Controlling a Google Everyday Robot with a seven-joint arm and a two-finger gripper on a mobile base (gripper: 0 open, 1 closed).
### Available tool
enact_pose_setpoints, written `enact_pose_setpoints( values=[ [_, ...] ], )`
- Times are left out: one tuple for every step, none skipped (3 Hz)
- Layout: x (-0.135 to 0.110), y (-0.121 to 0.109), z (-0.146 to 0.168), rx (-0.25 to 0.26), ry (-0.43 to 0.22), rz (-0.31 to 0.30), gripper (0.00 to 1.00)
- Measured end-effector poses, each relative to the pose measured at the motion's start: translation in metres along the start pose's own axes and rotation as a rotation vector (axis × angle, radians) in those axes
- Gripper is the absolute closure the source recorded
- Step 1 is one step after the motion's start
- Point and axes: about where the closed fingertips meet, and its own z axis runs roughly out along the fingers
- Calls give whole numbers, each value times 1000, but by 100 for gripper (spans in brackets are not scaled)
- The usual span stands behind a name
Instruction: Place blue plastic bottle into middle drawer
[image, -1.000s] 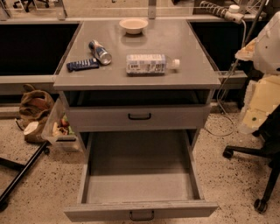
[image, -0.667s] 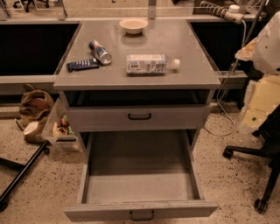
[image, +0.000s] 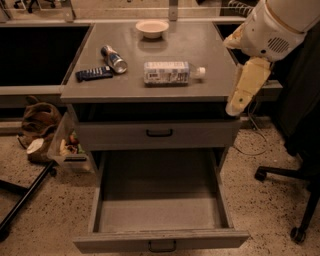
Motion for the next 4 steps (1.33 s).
enact_pose_setpoints(
  values=[
    [-29, -58, 42, -19, -124, -11, 0],
    [-45, -118, 103, -42, -223, 31, 0],
    [-45, -118, 103, -42, -223, 31, 0],
    [-50, -137, 114, -34, -244, 12, 0]
  ],
)
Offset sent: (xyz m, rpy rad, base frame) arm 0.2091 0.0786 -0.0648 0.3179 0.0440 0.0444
